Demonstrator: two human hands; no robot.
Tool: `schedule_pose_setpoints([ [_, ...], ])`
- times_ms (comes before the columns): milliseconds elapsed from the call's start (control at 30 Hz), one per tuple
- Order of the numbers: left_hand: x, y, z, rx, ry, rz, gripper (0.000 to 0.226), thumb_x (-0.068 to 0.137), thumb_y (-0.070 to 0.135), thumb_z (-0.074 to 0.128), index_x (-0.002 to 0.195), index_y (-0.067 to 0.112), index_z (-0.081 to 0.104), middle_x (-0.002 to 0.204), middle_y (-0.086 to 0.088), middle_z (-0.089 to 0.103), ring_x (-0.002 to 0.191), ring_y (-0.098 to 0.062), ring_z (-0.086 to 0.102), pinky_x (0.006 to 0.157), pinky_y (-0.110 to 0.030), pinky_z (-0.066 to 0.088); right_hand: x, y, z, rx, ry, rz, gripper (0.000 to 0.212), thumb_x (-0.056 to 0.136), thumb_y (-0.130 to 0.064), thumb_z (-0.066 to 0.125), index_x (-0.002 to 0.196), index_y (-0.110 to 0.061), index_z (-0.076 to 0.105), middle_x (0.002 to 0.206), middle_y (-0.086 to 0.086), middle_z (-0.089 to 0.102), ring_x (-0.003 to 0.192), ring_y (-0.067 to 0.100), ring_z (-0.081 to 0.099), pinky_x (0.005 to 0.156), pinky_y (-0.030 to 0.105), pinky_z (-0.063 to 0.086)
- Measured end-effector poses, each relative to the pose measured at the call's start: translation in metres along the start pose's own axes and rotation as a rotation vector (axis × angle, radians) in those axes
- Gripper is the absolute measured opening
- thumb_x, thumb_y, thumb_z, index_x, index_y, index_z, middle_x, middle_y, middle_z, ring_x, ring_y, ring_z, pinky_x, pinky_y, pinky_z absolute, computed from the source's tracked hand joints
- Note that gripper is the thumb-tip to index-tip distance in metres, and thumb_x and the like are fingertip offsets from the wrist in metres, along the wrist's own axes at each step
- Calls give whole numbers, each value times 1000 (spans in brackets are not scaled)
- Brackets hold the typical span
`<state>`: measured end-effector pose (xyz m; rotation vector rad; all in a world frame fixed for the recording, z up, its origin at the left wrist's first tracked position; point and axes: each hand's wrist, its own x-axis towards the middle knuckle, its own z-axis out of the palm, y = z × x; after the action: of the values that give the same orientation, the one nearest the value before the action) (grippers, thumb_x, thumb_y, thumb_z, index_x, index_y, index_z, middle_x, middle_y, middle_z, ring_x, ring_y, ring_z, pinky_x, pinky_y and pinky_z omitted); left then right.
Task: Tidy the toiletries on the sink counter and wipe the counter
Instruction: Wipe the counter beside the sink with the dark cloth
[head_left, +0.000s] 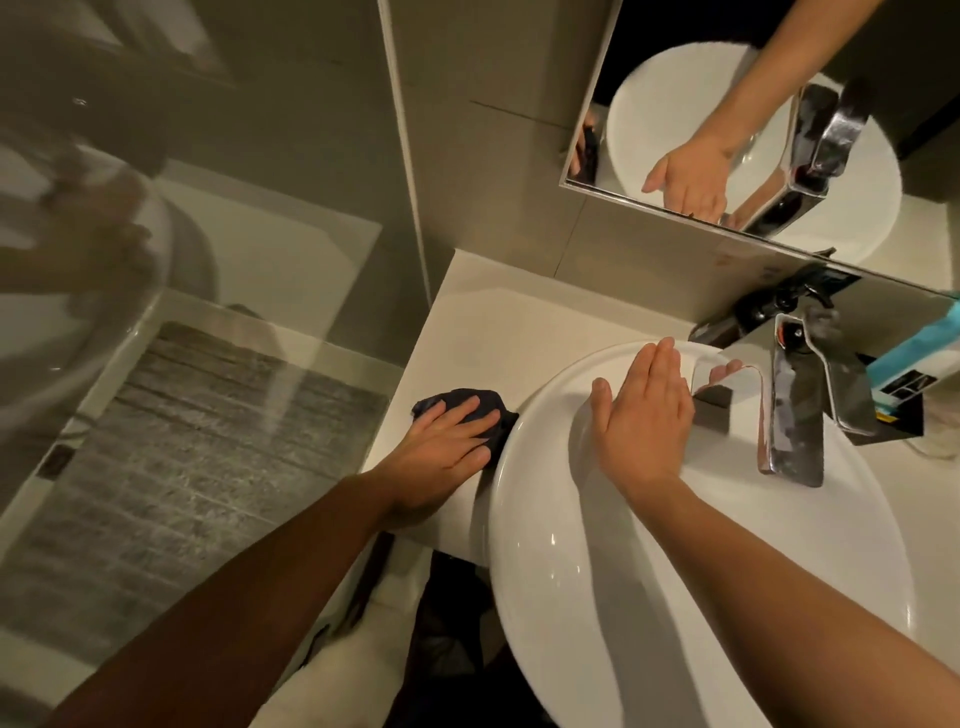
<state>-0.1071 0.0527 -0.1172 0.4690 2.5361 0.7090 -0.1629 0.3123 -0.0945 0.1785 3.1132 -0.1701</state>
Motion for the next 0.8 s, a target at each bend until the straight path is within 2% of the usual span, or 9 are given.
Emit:
schedule_pose_setpoints([
  [200,-34,5,24,9,68,-44,50,106,36,32,155,28,31,162,16,25,152,-2,2,122,-36,-6,-1,0,2,11,14,-6,76,105,-50,20,161,1,15,171,19,11,158,32,11,127,48,15],
  [333,-59,4,48,2,127,-62,57,101,48,25,155,30,31,161,19,27,148,4,-2,125,-39,-2,-2,1,0,30,11,-16,76,105,-51,20,161,2,14,171,20,10,159,32,10,128,48,13],
  [500,-87,13,63,-13,161,-85,63,99,54,19,155,29,32,162,19,24,152,0,0,124,-35,-5,-3,2,-1,52,-1,-31,78,105,-51,18,160,3,12,170,22,8,159,33,8,128,48,11],
  [733,-115,33,75,17,125,-133,70,97,58,11,150,27,44,163,18,18,153,-3,-2,124,-34,-6,-2,3,-10,83,-86,-29,77,106,-50,22,161,2,9,171,20,4,159,33,3,128,50,9],
  [800,-124,39,80,12,87,-149,72,97,64,12,148,26,46,164,18,16,152,-2,-5,125,-37,-5,-12,2,-16,79,-96,-83,73,106,-45,25,161,1,11,171,20,5,159,33,4,128,50,10],
])
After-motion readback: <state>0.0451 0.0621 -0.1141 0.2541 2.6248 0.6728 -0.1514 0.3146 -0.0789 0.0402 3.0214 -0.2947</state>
